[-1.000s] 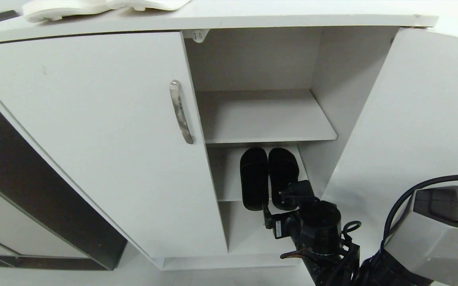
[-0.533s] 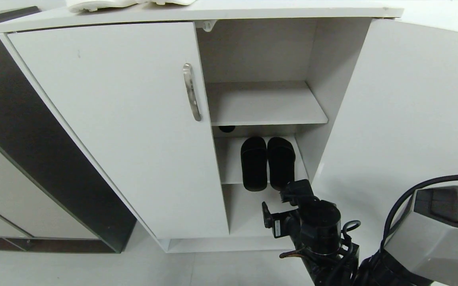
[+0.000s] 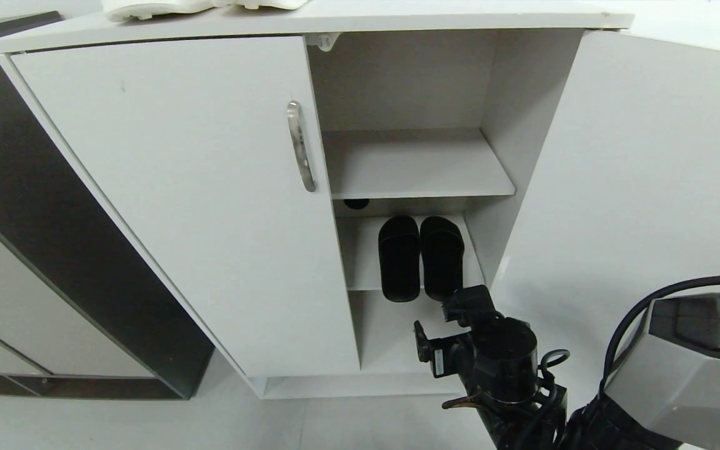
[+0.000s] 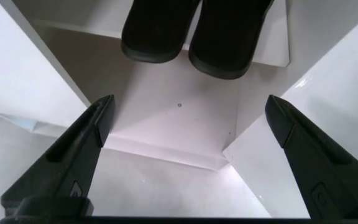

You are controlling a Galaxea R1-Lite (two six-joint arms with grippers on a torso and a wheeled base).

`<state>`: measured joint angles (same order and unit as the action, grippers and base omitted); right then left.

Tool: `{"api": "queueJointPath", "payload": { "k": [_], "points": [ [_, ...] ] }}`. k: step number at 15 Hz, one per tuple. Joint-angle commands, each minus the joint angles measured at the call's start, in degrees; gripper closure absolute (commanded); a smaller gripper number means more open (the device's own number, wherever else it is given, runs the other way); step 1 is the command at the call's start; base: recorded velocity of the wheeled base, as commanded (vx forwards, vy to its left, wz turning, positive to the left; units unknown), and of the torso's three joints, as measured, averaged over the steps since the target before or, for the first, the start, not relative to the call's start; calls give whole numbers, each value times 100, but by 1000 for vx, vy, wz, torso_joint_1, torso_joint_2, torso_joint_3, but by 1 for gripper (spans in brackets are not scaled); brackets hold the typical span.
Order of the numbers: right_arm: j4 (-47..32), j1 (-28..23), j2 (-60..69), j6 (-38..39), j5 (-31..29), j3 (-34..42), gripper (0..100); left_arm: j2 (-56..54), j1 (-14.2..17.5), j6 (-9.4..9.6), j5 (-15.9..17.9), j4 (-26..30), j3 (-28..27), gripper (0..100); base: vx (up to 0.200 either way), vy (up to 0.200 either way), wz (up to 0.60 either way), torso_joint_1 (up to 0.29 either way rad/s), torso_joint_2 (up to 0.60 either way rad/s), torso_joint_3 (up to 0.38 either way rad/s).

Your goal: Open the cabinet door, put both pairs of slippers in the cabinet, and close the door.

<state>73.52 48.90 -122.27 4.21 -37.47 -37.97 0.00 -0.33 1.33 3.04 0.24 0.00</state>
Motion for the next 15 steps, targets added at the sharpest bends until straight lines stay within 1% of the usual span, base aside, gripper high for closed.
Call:
{"api": "queueJointPath", "payload": {
  "k": [1, 11, 13, 14, 15],
  "points": [
    [4, 6, -34, 1, 3, 0, 0, 9, -2, -1, 4, 2, 0, 100, 0, 0, 0, 7, -2, 100],
    [57, 6, -95, 10, 3, 62, 0, 9, -2, -1, 4, 2, 0, 100, 0, 0, 0, 0, 1, 188],
    [110, -21, -78, -7, 21, 238, 0, 9, -2, 8, 4, 2, 0, 100, 0, 0, 0, 2, 7, 200],
    [171, -21, -60, -7, 82, 343, 0, 9, -2, 8, -5, -7, 0, 100, 0, 0, 0, 7, -2, 129],
    [365, -21, -7, -16, 284, 484, 0, 9, -2, -1, -5, -7, 0, 100, 0, 0, 0, 7, 2, 85]
  ]
}}
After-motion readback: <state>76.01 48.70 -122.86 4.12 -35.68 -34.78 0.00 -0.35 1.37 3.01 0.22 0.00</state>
